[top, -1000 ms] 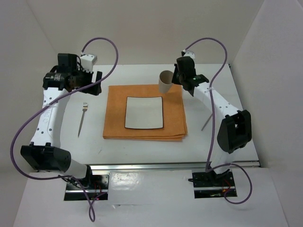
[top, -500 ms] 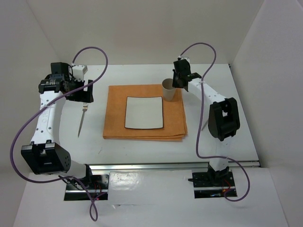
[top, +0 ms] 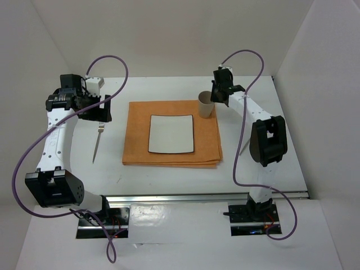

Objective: Set the dinner table for one person

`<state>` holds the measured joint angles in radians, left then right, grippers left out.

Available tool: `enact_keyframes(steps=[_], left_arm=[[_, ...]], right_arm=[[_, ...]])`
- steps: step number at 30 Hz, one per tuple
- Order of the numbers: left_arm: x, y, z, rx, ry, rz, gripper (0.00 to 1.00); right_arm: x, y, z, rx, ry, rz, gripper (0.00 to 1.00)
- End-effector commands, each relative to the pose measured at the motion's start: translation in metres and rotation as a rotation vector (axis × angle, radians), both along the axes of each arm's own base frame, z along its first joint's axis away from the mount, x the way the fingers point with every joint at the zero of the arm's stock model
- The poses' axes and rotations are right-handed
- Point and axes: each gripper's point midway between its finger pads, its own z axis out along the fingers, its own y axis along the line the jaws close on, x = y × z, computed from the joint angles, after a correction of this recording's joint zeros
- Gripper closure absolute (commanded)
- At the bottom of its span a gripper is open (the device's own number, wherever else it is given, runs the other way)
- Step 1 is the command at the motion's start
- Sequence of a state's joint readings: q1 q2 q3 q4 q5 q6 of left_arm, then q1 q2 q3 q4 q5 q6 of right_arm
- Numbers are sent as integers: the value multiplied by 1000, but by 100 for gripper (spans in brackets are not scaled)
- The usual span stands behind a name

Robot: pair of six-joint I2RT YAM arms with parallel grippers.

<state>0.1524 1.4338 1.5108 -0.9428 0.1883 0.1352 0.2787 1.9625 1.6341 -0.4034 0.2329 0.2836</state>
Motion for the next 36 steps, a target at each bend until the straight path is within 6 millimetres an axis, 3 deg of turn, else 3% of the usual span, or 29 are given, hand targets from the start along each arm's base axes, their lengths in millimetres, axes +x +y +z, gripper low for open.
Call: enact_keyframes(steps=[1, 3, 11, 13, 14, 16, 24, 25, 26, 27, 30, 32, 33, 36], left_arm=[[0, 1, 1, 3, -10, -16, 6], [1, 2, 1, 8, -11, -24, 6], [2, 2, -2, 6, 0, -24, 6], [2, 2, -2, 6, 0, -24, 6], [2, 2, -2, 6, 0, -24, 6], [2, 2, -2, 6, 0, -24, 6], [0, 0, -3, -3, 8, -29, 6], [0, 0, -3, -3, 8, -29, 6], [0, 2, -3, 7, 9, -22, 6], [-2, 2, -8, 13, 19, -33, 6], [0, 26, -23, 123, 46, 28, 4], [-3, 51, -53, 241, 136, 68, 4], [-5, 58, -63, 277, 169, 77, 4], [-18, 69, -105, 340, 297, 54, 4]], right_arm=[[3, 6, 0, 15, -20, 35, 100], [2, 8, 5, 28, -41, 44, 100], [-2, 16, -1, 66, -25, 75, 98], [-3, 16, -3, 64, -16, 75, 85], [-3, 16, -3, 64, -16, 75, 70], [-2, 16, 4, 61, -35, 81, 57], [8, 17, 34, 42, -98, 109, 28], [7, 17, 42, 46, -113, 109, 22], [8, 17, 60, 56, -157, 110, 8], [6, 17, 68, 59, -173, 110, 1], [5, 0, 113, 77, -268, 81, 0], [2, -14, 144, 76, -334, 65, 0], [-6, -16, 174, 81, -401, 70, 0], [-26, -21, 217, 87, -498, 76, 0]])
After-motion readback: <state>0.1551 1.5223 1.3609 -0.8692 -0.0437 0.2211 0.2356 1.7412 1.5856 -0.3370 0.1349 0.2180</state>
